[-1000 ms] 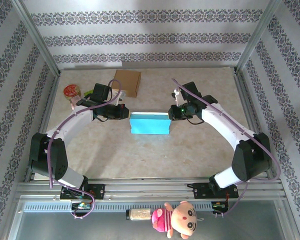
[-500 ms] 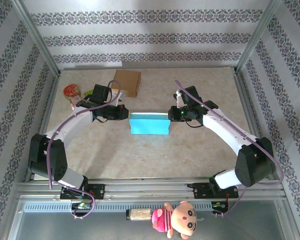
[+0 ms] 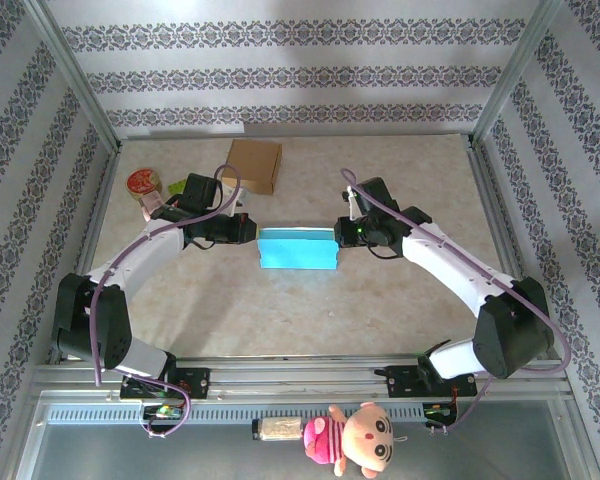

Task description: Fold the paper box

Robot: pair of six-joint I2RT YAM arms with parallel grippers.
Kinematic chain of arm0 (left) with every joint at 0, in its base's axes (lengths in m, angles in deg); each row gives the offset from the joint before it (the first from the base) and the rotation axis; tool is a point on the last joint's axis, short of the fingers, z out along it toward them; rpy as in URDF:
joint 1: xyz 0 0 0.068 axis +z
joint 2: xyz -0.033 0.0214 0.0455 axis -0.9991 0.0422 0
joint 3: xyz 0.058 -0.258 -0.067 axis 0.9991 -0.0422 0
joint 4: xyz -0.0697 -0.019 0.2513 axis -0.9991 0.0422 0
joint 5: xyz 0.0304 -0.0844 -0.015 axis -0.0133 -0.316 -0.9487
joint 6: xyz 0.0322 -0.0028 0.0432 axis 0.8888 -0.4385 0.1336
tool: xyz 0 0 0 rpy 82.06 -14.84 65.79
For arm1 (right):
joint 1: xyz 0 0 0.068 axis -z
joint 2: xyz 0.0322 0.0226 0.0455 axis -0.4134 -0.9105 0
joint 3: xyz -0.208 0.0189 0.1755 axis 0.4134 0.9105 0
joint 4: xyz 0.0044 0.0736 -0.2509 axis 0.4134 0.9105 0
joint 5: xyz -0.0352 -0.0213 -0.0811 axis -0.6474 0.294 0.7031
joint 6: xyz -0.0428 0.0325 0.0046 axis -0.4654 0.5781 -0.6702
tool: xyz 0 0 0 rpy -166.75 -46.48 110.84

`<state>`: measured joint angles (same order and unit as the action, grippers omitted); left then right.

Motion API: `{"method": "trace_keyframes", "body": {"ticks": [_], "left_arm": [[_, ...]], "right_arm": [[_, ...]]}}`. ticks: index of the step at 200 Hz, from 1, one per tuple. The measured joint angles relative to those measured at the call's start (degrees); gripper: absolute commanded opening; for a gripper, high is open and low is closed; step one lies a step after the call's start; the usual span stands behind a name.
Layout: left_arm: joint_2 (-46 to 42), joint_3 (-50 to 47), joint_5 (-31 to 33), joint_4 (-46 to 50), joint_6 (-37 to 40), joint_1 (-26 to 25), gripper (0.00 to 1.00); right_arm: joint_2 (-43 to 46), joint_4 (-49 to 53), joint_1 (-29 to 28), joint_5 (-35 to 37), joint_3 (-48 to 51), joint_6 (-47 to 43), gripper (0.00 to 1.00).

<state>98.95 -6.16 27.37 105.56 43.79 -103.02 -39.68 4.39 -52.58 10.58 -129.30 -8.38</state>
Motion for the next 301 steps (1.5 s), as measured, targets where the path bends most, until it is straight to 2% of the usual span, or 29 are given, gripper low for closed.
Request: {"method": "trace_keyframes", "body": {"ticks": [94, 117, 137, 202, 246, 270, 301], "left_arm": [[-0.35, -1.92, 1.01, -0.85, 0.46, -0.74, 0.0], [-1.33, -3.1, 1.16, -1.66, 0.48, -1.01, 0.14], [-1.95, -3.52, 1.25, -1.64, 0.17, -1.62, 0.18], [-2.78, -3.43, 1.92, -1.2, -1.09, -2.23, 0.28], [-4.0, -3.39, 2.58, -0.37, -2.01, -2.25, 0.38], [-6.19, -3.3, 3.19, -0.42, -2.91, -2.23, 0.4], [-8.7, -1.99, 5.57, -0.44, -5.79, -2.23, 0.42]], "right_arm": [[1.2, -1.79, -2.12, 3.34, 2.8, -0.42, 0.16], [1.86, -1.31, -2.62, 3.8, 3.13, -0.09, 0.25], [2.67, -0.31, -3.26, 3.41, 3.06, 0.11, 0.33], [4.46, 4.31, -1.95, 1.16, 1.75, 0.24, 0.43], [4.92, 4.76, -0.63, -0.81, 0.37, 3.06, 0.46], [4.87, 5.05, 0.33, -2.25, -2.29, 6.8, 0.47], [4.09, 5.2, 0.85, -2.32, -5.84, 10.73, 0.42]]}}
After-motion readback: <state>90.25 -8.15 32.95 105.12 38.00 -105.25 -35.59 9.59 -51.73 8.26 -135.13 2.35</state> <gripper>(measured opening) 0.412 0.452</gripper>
